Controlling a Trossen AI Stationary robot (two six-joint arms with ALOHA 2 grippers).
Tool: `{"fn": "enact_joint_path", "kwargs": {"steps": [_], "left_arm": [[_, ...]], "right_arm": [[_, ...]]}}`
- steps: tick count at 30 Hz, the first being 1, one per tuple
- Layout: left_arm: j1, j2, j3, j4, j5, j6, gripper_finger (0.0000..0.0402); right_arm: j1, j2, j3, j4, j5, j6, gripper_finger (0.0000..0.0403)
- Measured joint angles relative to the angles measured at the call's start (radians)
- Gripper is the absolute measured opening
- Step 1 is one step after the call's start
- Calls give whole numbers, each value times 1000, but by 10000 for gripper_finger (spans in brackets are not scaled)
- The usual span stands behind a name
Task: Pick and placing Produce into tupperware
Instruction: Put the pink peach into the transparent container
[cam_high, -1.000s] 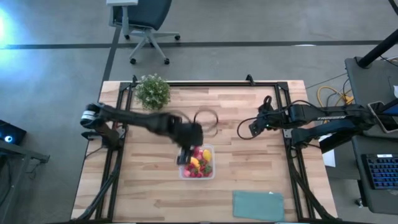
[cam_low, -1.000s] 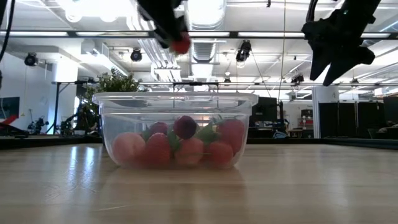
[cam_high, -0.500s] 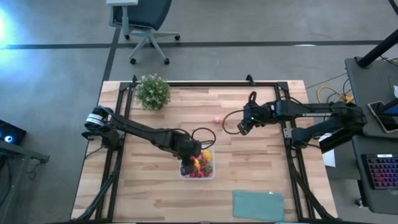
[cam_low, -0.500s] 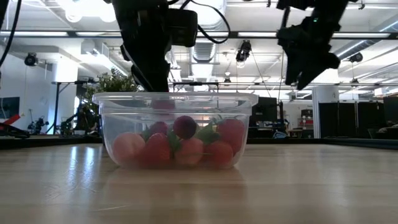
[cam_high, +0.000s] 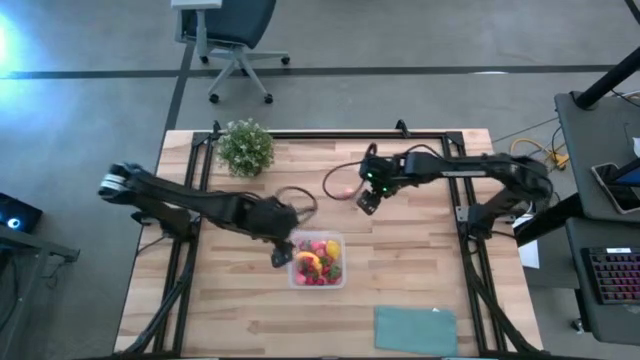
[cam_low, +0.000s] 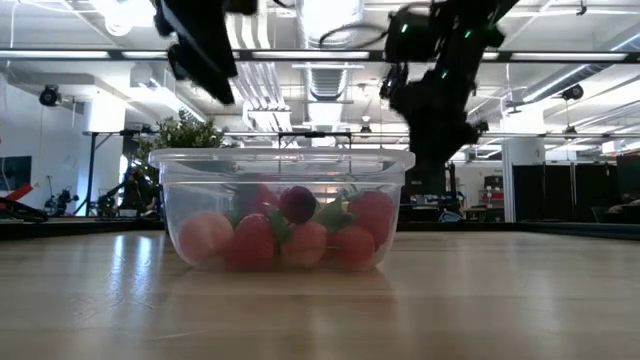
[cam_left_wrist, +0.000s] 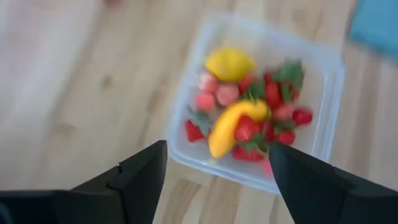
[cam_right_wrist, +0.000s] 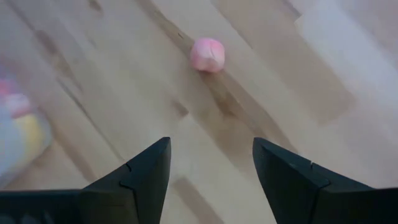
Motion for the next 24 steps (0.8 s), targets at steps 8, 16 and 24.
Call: {"fn": "enact_joint_path", "kwargs": {"steps": [8, 16, 24], "left_arm": [[-4, -260, -85, 5, -182, -174, 267], [-4, -335, -110, 1, -234, -174, 267], [-4, -333, -110, -4, -235, -173, 267]], "right_arm": [[-55, 194, 62, 57, -73, -48, 219], [-59, 330, 182, 62, -61, -87, 219], [-63, 424, 259, 53, -54, -104, 219]]}}
